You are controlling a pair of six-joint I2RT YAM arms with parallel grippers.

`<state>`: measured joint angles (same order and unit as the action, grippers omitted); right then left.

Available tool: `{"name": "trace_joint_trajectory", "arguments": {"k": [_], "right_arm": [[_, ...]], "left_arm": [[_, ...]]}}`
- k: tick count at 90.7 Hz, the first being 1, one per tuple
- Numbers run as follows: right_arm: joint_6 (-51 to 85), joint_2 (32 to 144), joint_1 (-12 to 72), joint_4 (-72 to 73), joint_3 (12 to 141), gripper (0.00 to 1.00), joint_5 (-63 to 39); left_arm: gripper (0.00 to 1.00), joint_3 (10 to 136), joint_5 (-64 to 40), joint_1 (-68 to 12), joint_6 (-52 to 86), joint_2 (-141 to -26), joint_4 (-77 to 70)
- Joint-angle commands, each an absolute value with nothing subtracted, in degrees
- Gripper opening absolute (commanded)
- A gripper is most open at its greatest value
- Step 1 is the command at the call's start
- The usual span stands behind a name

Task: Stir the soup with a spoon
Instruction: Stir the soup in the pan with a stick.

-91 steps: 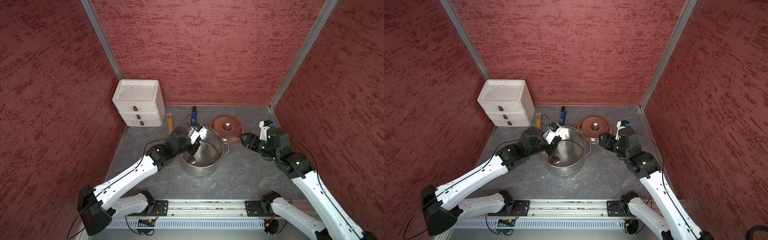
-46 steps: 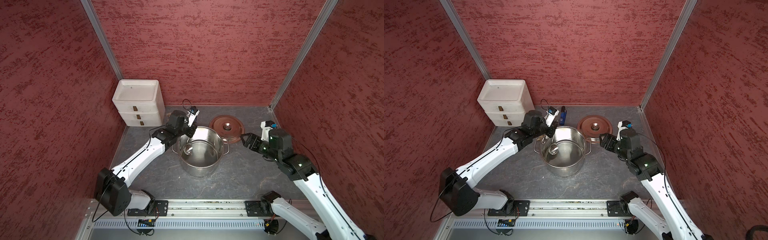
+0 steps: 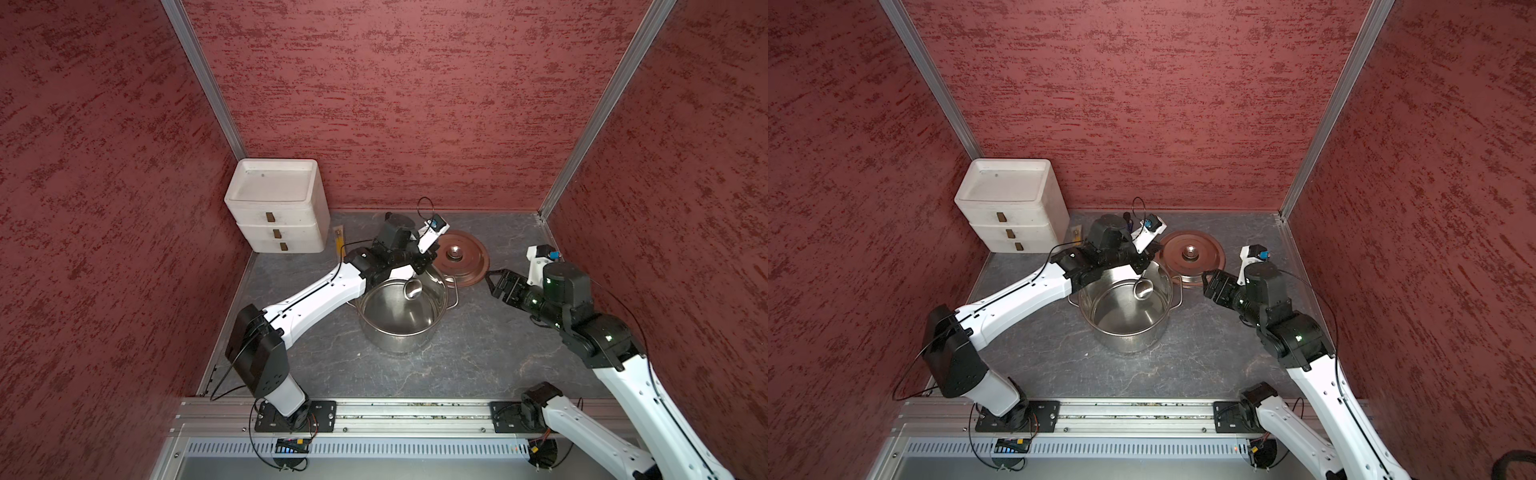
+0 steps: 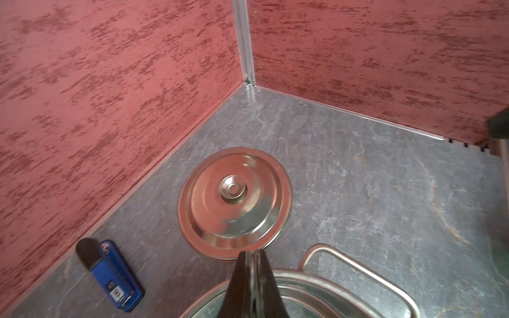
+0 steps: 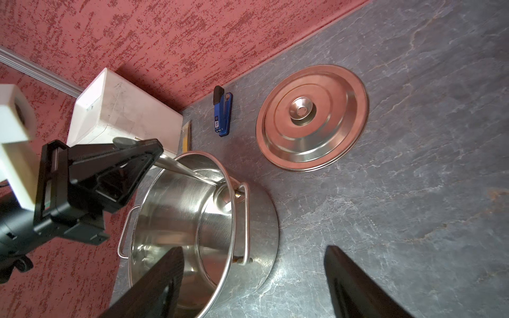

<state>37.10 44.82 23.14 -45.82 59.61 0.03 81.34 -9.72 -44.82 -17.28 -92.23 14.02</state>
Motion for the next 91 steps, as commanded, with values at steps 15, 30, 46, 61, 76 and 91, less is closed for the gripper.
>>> {"name": "trace_joint_trajectory", "arguments": {"k": [15,30,46,61,76,91], "right_arm": [[37.4,44.8,23.0,-45.1,59.9,0.84,0.7],[37.6,46.1,23.0,-43.5,59.1,0.84,-0.5],[37.1,48.2,23.0,-41.7,59.6,0.84,-1.9],[36.8,49.0,23.0,-41.1,59.8,0.84,-2.5],[36.8,49.6,23.0,-40.8,60.0,0.84,-2.8],[36.7,49.9,23.0,-40.8,60.3,0.84,-2.8]], "left_arm": [[0.00,79.1,-9.7,-53.5,-17.8,-88.0,14.6],[0.00,73.0,-6.7,-57.8,-15.4,-82.4,15.3],[0.00,65.7,-1.4,-58.3,-11.2,-76.4,16.4],[0.00,59.6,4.2,-55.4,-8.6,-69.6,19.0],[0.00,54.7,5.5,-47.9,-4.9,-63.2,19.4],[0.00,54.5,4.4,-39.1,-6.0,-62.9,18.6]]}}
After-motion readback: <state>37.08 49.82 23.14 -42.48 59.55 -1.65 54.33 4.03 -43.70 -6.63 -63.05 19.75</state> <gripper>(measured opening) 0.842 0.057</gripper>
